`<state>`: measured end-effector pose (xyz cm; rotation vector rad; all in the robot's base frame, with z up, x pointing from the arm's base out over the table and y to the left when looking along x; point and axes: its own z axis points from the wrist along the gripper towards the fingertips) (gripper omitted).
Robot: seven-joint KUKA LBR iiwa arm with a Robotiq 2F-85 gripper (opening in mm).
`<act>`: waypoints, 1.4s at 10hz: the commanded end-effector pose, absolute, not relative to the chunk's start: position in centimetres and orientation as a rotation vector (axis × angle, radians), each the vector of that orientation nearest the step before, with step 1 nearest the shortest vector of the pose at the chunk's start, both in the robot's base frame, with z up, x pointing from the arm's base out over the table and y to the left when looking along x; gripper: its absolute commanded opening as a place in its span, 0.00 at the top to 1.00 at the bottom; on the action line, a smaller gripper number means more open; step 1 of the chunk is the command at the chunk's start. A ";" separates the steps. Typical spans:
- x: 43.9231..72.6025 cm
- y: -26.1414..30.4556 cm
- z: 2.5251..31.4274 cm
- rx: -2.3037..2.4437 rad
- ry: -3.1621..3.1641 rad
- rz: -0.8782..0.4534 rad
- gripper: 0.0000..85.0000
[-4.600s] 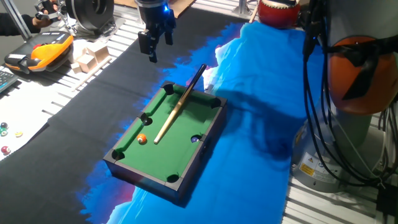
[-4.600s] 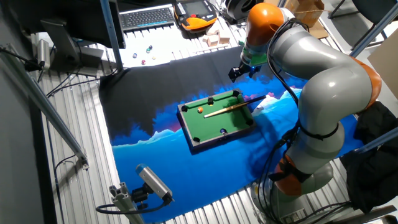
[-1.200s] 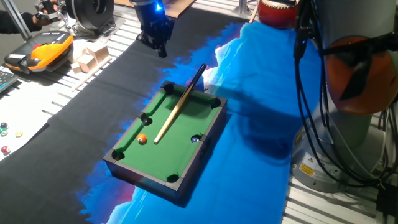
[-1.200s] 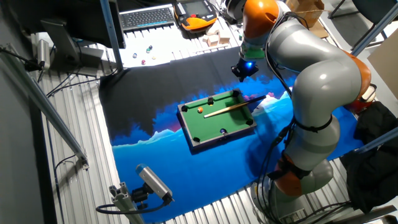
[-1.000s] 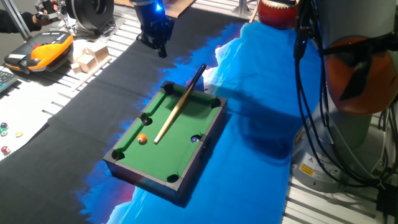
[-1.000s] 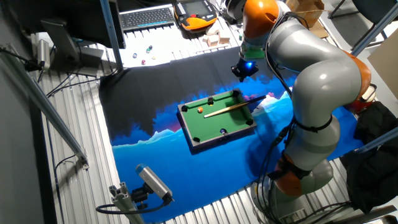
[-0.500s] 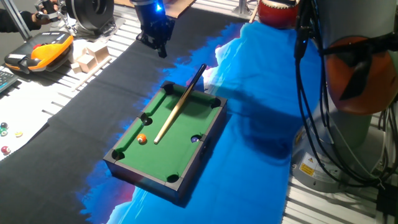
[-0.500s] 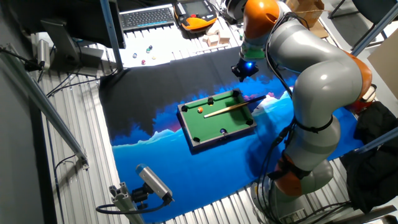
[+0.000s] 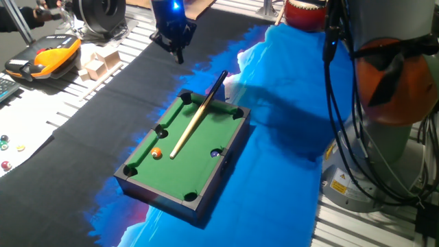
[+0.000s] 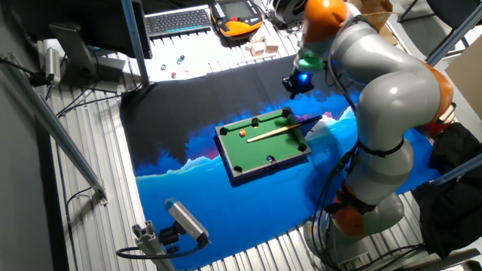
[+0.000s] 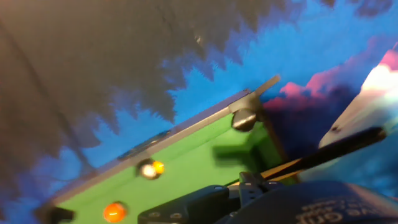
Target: Hit the pool ball
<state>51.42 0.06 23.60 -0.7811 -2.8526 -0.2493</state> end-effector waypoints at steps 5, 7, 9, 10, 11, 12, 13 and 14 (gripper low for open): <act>51.4 0.0 23.6 -1.102 -2.806 -0.154 1.00; 51.4 0.0 23.6 -1.197 -2.799 -0.122 1.00; 51.4 0.0 23.6 -1.175 -2.784 -0.183 1.00; 51.4 0.0 23.6 -1.171 -2.773 -0.208 1.00; 51.4 0.0 23.6 -1.165 -2.772 -0.200 1.00; 51.4 0.0 23.6 -1.223 -2.765 -0.162 1.00; 51.4 0.0 23.6 -1.252 -2.782 -0.052 1.00; 51.4 0.0 23.6 -1.253 -2.786 -0.018 1.00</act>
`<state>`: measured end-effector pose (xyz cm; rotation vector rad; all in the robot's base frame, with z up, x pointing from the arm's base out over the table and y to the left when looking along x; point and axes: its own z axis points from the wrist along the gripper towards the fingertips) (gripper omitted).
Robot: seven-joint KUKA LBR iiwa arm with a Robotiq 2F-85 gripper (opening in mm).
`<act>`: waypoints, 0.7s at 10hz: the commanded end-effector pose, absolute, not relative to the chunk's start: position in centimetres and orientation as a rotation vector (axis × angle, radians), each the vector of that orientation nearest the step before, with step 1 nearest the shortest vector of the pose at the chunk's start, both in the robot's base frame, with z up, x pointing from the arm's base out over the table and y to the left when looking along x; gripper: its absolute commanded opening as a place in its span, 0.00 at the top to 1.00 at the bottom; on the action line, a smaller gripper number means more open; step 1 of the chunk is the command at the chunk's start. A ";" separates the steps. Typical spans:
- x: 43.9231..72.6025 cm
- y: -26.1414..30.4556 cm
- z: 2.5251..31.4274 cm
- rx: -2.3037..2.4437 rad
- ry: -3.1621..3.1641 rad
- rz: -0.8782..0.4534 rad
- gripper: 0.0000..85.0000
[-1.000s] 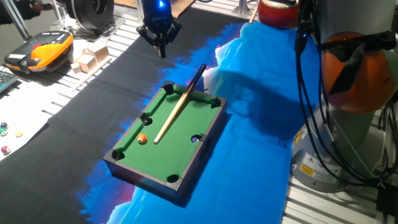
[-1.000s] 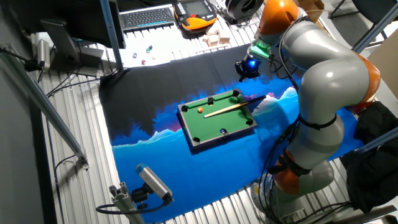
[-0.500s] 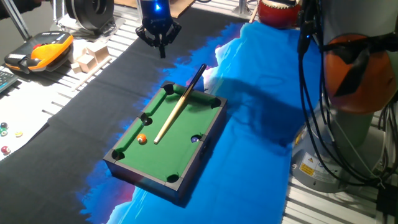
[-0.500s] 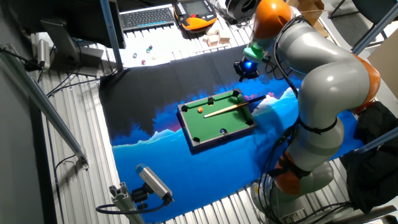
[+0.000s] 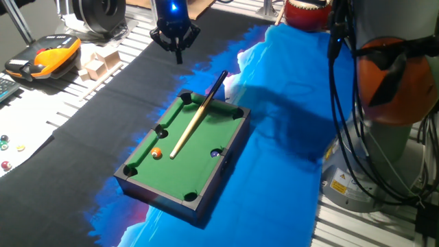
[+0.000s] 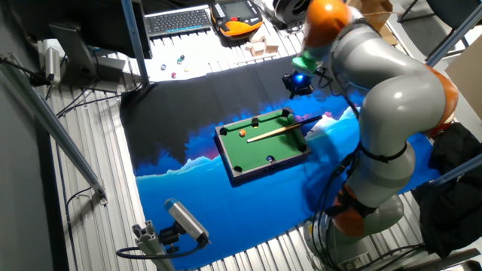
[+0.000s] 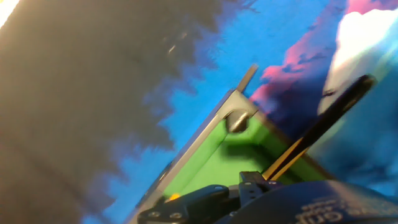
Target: Hit the pool ball
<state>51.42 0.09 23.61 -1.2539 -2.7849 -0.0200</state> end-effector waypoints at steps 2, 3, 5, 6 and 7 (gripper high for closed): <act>51.4 0.0 23.6 -1.331 -2.745 -0.018 1.00; 51.4 0.0 23.6 -1.365 -2.733 -0.019 1.00; 51.4 0.0 23.6 -1.403 -2.719 -0.030 1.00; 51.4 0.0 23.6 -1.439 -2.707 -0.014 1.00; 51.4 0.0 23.6 -1.490 -2.684 -0.005 1.00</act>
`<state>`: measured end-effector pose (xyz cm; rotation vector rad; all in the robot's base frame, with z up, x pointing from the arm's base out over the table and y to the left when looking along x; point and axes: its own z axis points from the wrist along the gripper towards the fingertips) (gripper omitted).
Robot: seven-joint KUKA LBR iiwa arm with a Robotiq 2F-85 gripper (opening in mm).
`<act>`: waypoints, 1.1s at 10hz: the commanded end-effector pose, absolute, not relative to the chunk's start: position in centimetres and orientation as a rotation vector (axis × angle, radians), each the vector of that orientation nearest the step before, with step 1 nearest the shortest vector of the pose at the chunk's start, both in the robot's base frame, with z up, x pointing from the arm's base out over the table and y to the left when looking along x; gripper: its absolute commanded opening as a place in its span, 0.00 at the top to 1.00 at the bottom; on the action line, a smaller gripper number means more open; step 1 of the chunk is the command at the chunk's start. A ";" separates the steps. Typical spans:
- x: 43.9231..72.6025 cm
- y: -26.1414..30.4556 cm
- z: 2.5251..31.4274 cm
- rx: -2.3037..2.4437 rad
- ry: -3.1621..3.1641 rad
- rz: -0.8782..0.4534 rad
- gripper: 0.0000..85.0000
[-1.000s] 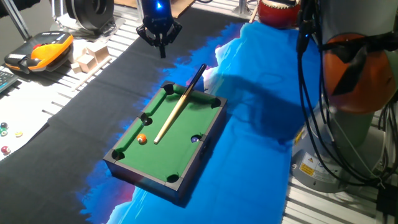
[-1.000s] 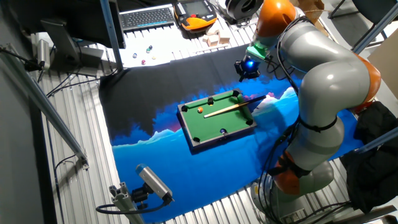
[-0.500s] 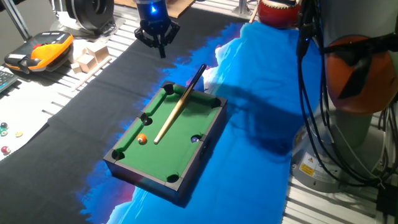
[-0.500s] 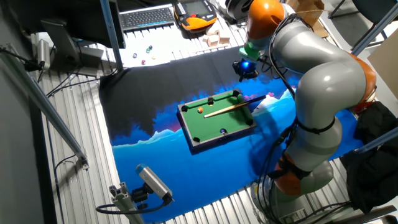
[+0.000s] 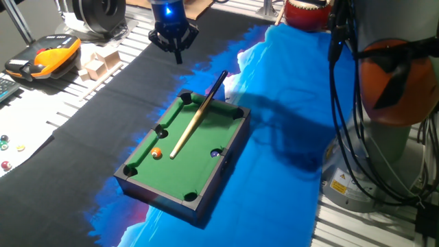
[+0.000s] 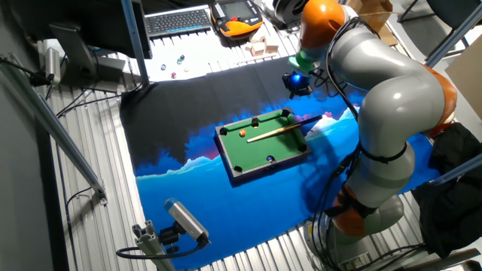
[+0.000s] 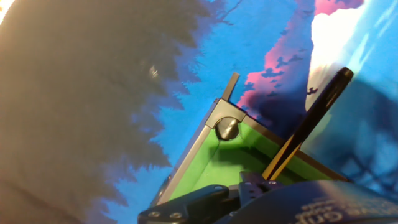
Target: Hit the pool ball
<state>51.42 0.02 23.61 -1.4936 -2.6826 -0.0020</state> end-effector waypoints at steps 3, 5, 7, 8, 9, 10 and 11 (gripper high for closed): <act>51.4 0.0 23.6 -1.595 -2.639 0.025 1.00; 51.4 0.0 23.6 -1.692 -2.600 0.051 1.00; 51.4 0.0 23.6 -1.807 -2.531 0.067 1.00; 51.4 0.0 23.6 -1.923 -2.461 0.253 1.00; 51.4 0.0 23.6 -2.055 -2.359 0.200 1.00; 51.4 0.0 23.6 -2.111 -2.314 0.096 1.00; 51.4 0.0 23.6 -2.118 -2.309 0.141 1.00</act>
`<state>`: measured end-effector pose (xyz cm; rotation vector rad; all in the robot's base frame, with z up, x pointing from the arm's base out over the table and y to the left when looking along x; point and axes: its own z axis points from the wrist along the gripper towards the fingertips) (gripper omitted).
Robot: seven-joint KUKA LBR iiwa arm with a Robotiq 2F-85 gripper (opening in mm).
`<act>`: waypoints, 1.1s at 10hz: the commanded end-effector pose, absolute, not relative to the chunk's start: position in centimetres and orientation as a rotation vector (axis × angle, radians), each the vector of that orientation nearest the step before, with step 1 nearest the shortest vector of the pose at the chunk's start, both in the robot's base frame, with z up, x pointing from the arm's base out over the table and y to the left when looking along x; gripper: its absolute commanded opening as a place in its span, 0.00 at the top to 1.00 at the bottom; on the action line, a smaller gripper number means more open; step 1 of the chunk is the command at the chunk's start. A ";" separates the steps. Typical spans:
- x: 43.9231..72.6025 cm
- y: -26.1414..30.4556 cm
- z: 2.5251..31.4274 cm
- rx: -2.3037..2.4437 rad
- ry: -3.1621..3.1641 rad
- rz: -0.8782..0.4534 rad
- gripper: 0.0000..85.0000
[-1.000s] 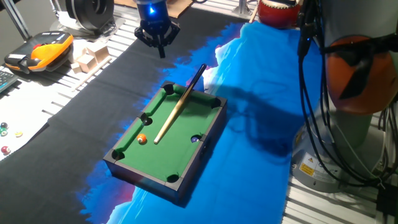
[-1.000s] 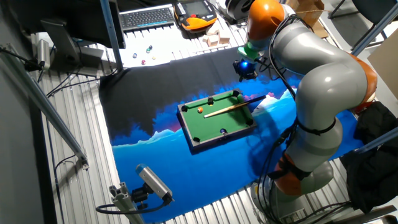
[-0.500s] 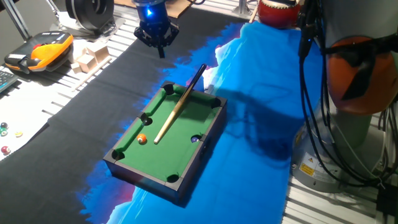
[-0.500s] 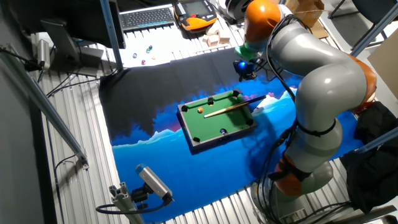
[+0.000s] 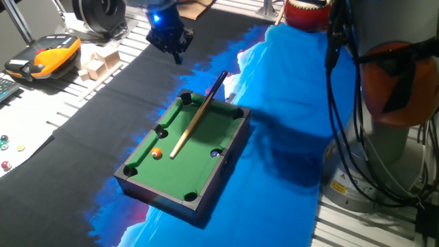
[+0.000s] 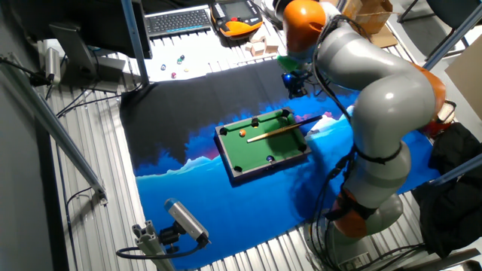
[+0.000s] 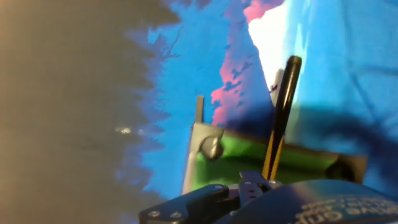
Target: Hit the pool ball
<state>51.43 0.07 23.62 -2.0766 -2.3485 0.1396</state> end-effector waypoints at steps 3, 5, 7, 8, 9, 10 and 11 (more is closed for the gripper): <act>50.8 -1.7 23.0 -2.101 -2.321 0.193 1.00; 50.3 -3.1 22.1 -2.075 -2.340 0.218 0.80; 50.0 -3.8 21.3 -2.092 -2.328 0.166 0.60; 49.8 -4.0 21.0 -2.103 -2.318 0.213 0.60; 49.7 -4.2 20.8 -2.125 -2.301 0.190 0.60; 49.7 -4.2 20.6 -2.140 -2.289 0.189 0.60; 49.5 -4.4 20.3 -2.151 -2.279 0.191 0.60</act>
